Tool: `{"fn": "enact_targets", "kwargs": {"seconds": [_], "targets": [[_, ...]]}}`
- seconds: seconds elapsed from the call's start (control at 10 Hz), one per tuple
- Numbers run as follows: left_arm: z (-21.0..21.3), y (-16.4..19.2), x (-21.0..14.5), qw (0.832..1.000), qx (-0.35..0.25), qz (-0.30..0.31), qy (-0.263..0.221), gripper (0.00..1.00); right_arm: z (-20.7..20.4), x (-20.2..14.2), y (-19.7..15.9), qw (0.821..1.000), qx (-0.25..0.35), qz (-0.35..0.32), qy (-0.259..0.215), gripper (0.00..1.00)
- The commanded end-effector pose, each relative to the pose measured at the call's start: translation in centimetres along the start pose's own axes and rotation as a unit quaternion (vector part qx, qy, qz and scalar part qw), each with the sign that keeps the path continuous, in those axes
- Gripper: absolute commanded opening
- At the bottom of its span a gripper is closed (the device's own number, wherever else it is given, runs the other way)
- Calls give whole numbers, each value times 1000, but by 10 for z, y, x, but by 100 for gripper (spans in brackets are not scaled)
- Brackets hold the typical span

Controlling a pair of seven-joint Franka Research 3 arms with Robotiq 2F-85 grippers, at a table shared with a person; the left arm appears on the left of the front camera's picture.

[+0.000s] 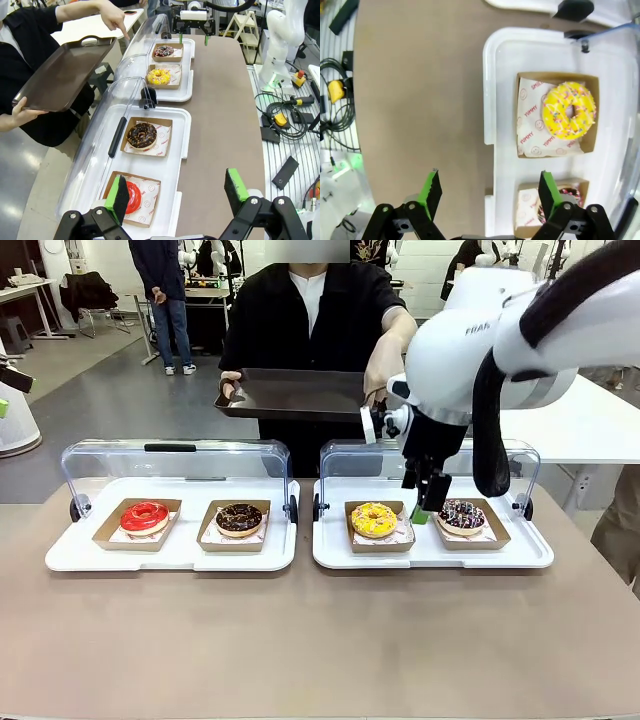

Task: Provide the desired donut to the person.
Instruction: Pick up and lift the Paper togo box containing the Donut pointed at by the person.

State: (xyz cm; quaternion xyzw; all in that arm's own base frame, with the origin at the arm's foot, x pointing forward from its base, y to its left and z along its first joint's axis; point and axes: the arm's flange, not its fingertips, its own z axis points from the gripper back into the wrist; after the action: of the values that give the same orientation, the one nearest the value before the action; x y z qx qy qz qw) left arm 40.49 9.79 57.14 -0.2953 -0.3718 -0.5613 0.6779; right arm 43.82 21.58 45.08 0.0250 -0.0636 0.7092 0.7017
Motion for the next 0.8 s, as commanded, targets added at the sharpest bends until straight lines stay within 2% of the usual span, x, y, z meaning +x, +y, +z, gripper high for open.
{"fn": "enact_targets", "kwargs": {"seconds": [0.0,0.7], "targets": [[0,0,1,1000,-1,-4,-6,100,-21,2,-5,1000,1,-15,11,100],[0,0,1,1000,-1,-4,-6,100,-68,-9,-44,1000,14,-20,6,100]]}}
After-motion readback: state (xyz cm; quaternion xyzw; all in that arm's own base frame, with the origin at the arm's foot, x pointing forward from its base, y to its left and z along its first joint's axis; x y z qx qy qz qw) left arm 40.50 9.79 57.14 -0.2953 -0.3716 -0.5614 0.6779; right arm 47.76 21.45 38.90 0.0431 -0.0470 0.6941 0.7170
